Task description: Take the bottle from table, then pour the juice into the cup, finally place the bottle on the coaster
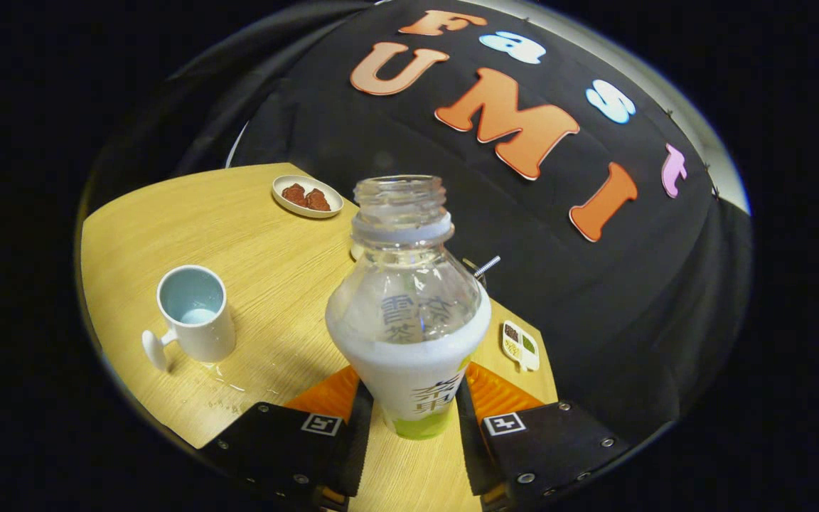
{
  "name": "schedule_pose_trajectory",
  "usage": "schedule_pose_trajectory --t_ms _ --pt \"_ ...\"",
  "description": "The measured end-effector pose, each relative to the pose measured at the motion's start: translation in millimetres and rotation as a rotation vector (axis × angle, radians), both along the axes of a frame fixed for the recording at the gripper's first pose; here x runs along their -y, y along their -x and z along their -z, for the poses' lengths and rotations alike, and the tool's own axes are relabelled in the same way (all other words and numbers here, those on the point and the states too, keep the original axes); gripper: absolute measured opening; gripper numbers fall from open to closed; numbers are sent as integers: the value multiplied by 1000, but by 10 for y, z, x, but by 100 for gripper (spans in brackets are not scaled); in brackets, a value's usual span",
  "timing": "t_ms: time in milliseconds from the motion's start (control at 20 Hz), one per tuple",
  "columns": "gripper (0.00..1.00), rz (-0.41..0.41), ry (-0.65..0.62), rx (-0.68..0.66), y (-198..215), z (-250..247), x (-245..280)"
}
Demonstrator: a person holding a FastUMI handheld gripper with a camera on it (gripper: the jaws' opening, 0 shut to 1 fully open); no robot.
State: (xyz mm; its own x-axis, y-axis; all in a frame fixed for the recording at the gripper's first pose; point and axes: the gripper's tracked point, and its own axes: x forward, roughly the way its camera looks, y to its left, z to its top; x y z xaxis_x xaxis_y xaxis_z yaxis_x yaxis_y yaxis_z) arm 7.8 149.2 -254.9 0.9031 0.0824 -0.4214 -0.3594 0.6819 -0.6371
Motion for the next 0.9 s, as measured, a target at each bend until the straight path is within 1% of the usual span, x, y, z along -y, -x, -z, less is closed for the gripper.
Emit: schedule_pose_trajectory --t_ms 150,350,600,700,900 --pt "58 -28 101 53 -50 -80 -110" --pt "58 -67 252 109 -118 -65 -230" --pt "58 -179 426 186 -106 -17 -424" --pt "58 -213 480 209 -112 8 -469" --pt "58 -239 560 233 -136 51 -496"
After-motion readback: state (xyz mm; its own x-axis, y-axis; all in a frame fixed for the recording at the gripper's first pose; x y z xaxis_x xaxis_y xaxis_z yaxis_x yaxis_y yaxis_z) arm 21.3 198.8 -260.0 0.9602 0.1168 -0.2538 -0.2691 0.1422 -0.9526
